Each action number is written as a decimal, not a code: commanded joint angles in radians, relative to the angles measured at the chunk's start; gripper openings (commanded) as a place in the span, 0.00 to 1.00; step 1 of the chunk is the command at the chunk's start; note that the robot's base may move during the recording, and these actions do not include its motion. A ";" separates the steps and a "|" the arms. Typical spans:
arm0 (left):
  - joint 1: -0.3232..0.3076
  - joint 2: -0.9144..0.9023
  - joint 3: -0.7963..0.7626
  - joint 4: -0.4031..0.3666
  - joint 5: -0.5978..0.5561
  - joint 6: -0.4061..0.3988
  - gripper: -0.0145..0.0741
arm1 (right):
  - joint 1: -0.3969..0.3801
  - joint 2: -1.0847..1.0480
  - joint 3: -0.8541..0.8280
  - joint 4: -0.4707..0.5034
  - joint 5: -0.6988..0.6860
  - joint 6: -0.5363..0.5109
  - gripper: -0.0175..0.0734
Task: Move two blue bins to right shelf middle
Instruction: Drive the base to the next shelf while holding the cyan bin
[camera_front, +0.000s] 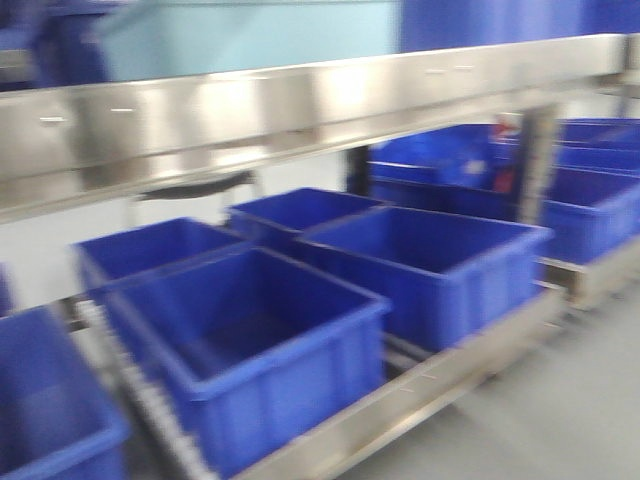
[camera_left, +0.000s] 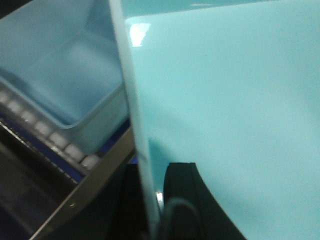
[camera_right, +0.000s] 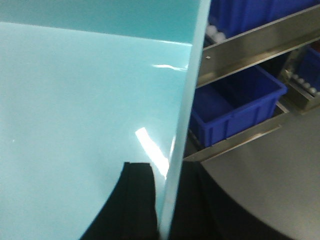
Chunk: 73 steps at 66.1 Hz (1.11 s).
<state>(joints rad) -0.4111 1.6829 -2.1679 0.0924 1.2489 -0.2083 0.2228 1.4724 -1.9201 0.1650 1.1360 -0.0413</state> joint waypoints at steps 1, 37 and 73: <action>-0.005 -0.021 -0.010 -0.009 -0.028 0.013 0.04 | 0.001 -0.017 -0.012 -0.007 -0.046 -0.020 0.02; -0.005 -0.021 -0.010 -0.009 -0.028 0.013 0.04 | 0.001 -0.017 -0.012 -0.007 -0.046 -0.020 0.02; -0.005 -0.021 -0.010 -0.007 -0.028 0.013 0.04 | 0.001 -0.017 -0.012 -0.007 -0.046 -0.020 0.02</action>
<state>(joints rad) -0.4111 1.6829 -2.1679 0.0924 1.2489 -0.2083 0.2228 1.4724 -1.9201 0.1630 1.1360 -0.0413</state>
